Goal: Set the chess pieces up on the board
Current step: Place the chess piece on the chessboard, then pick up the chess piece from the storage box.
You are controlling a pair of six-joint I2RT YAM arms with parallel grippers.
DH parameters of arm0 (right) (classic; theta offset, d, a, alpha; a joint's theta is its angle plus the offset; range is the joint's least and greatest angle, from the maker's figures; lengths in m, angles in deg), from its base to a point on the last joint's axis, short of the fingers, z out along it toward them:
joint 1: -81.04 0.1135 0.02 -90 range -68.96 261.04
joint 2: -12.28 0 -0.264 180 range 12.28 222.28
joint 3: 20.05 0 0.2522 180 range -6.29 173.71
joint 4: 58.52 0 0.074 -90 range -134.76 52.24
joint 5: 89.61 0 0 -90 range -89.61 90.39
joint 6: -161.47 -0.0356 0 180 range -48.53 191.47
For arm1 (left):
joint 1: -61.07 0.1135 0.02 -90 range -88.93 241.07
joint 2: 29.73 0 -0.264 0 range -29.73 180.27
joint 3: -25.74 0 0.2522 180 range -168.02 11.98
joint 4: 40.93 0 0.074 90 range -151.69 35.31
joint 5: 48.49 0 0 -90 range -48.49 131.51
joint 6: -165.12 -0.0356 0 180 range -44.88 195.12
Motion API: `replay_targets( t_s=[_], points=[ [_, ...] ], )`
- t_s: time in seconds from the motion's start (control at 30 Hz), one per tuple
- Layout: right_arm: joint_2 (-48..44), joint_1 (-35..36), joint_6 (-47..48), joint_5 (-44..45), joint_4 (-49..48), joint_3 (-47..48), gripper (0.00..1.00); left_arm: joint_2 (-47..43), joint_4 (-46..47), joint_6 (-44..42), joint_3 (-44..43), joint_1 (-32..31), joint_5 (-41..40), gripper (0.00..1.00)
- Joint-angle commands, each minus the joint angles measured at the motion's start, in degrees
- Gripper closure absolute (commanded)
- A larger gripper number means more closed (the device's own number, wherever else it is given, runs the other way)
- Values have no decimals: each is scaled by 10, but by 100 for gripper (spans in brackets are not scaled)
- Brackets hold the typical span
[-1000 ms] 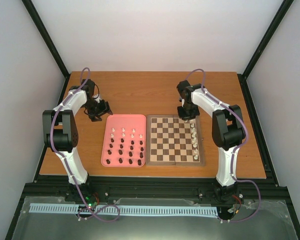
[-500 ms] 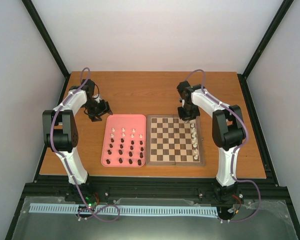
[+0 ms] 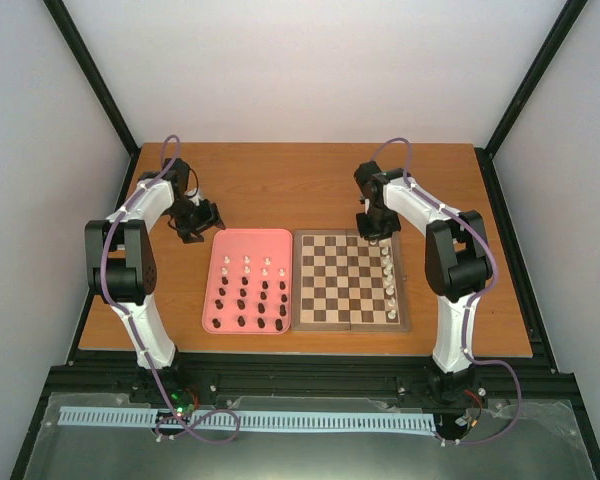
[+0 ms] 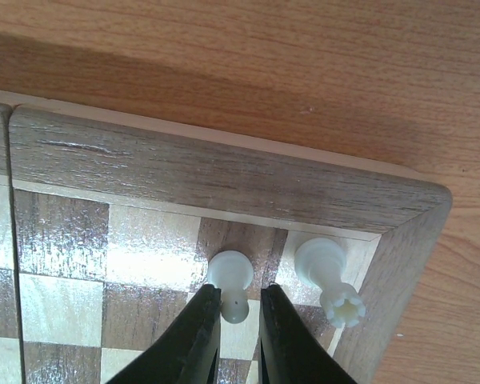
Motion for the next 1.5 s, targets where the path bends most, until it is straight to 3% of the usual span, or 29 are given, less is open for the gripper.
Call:
replay_targets(
  t_s=[0.0,0.5,0.77,1.0,1.47],
  points=[
    [-27,-4,-3,1,-7,0,86,2,-2,-11,-15,-2,7,22],
    [-61,13,8,-27,0,40,73,5,-4,-11,-19,-2,5,21],
    [34,152,17,-99,27,186,61,9,-8,-12,-28,-2,2,22],
    [119,239,53,-154,39,263,61,2,-12,-13,-29,-1,-1,21],
    [146,273,66,-189,43,211,64,-11,-5,-11,-15,-1,1,21]
  ],
)
